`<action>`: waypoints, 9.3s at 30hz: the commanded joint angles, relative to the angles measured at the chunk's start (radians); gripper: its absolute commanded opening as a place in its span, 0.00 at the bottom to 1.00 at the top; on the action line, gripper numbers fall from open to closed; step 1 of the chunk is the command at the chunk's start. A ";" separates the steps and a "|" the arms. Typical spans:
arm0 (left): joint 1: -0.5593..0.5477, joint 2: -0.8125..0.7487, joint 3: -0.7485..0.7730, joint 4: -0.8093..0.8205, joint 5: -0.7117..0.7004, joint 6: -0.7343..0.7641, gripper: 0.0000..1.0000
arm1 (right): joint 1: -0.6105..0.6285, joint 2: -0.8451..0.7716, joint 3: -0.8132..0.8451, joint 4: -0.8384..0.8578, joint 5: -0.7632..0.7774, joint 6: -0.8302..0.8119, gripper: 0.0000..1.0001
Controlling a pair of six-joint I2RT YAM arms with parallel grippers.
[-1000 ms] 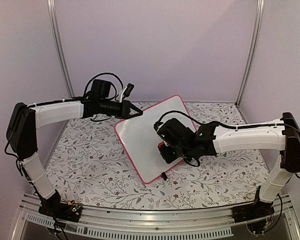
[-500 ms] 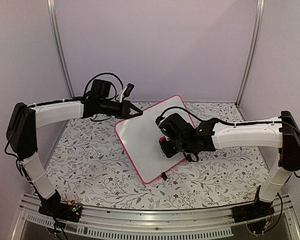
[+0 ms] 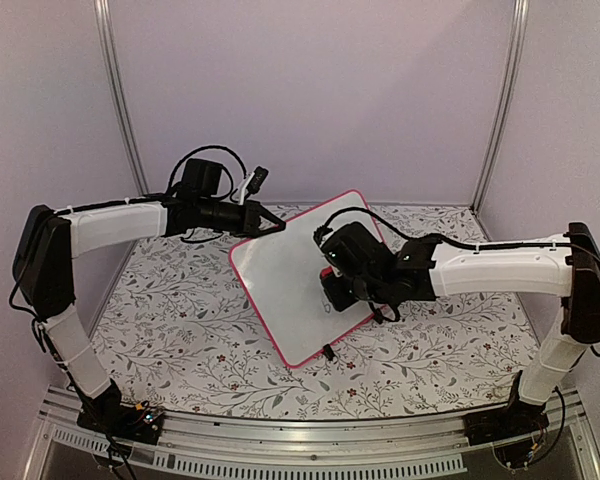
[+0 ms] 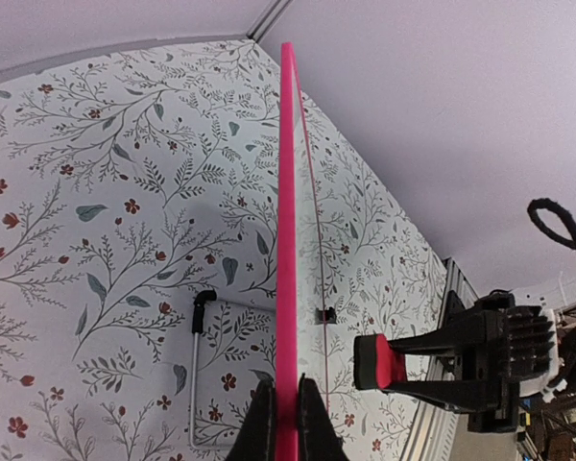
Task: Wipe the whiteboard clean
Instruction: Erase the whiteboard at the center of the board.
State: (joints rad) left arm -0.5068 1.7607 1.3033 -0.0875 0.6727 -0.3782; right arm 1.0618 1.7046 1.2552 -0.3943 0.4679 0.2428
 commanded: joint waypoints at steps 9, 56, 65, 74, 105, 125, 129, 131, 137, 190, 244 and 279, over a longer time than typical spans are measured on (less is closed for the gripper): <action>-0.029 0.024 -0.002 -0.028 -0.075 0.043 0.00 | 0.001 -0.089 -0.041 0.045 0.021 -0.020 0.00; -0.037 0.022 0.008 -0.034 -0.066 0.042 0.00 | 0.035 0.047 -0.064 0.090 -0.067 -0.047 0.00; -0.035 0.024 0.005 -0.035 -0.070 0.042 0.00 | 0.065 0.018 -0.063 0.125 -0.097 -0.068 0.00; -0.034 0.011 -0.001 -0.030 -0.078 0.043 0.00 | 0.124 0.074 -0.020 0.088 -0.068 -0.074 0.00; -0.035 0.033 0.005 -0.035 -0.068 0.040 0.00 | 0.104 -0.062 0.012 -0.038 0.104 -0.056 0.00; -0.035 0.023 0.007 -0.035 -0.064 0.039 0.00 | 0.040 0.054 0.025 0.028 0.018 -0.066 0.00; -0.036 0.023 0.007 -0.035 -0.064 0.039 0.00 | 0.040 0.051 0.002 0.042 -0.026 -0.059 0.00; -0.035 0.023 0.007 -0.034 -0.064 0.039 0.00 | 0.040 0.055 -0.005 0.042 -0.039 -0.054 0.00; -0.035 0.025 0.007 -0.035 -0.063 0.039 0.00 | 0.040 0.069 -0.036 0.047 -0.049 -0.032 0.00; -0.038 0.028 0.006 -0.035 -0.067 0.041 0.00 | 0.070 0.024 -0.176 -0.064 -0.060 0.055 0.00; -0.039 0.014 0.003 -0.032 -0.064 0.036 0.00 | 0.002 0.030 -0.220 -0.035 -0.049 0.050 0.00; -0.039 0.049 0.004 -0.024 -0.052 0.020 0.00 | -0.038 0.052 -0.067 0.072 0.026 -0.054 0.00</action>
State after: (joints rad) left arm -0.5144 1.7618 1.3098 -0.0917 0.6651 -0.3824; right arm 1.0290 1.7298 1.2007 -0.3584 0.5121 0.1707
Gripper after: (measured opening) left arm 0.038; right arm 0.224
